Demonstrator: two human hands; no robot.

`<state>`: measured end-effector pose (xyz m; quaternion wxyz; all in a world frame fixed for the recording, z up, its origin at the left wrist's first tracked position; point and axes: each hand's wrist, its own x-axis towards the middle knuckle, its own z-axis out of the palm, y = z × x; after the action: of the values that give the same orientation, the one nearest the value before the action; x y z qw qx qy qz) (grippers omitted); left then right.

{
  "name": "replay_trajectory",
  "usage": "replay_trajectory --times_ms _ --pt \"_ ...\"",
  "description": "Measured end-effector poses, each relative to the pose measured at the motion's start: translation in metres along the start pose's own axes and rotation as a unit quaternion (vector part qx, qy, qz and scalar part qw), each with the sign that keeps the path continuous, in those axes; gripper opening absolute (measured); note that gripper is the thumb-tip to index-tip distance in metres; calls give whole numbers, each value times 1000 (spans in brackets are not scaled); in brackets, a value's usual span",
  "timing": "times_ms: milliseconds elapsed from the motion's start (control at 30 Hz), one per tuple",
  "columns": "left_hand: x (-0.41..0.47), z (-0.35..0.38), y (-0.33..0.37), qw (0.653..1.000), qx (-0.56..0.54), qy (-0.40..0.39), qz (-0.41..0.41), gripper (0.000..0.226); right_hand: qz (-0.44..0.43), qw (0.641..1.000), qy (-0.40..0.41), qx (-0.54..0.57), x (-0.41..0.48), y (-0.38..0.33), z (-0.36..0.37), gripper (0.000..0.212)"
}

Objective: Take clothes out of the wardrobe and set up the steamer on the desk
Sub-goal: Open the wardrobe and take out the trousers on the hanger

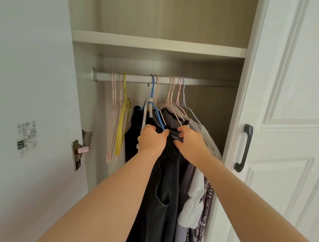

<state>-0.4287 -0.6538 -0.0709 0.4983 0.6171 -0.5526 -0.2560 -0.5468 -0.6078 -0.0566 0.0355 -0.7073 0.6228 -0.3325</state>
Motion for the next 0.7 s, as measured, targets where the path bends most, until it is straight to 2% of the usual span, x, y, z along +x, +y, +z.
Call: replay_trajectory --times_ms 200,300,367,500,600,700 --pt "15 -6 -4 999 -36 -14 35 47 12 1000 -5 5 23 -1 17 53" --pt "28 -16 -3 998 -51 -25 30 52 35 999 -20 28 34 -7 26 57" --pt "38 -19 1 999 -39 -21 25 48 60 996 -20 59 41 -12 31 57" --pt "60 -14 14 998 -44 -34 17 28 116 980 -8 160 54 -24 41 48" --pt "69 -8 24 993 -106 -42 -17 25 139 963 4 229 60 -30 46 31" --pt "72 -8 29 987 -141 -75 -31 20 140 953 9 269 60 -32 50 27"
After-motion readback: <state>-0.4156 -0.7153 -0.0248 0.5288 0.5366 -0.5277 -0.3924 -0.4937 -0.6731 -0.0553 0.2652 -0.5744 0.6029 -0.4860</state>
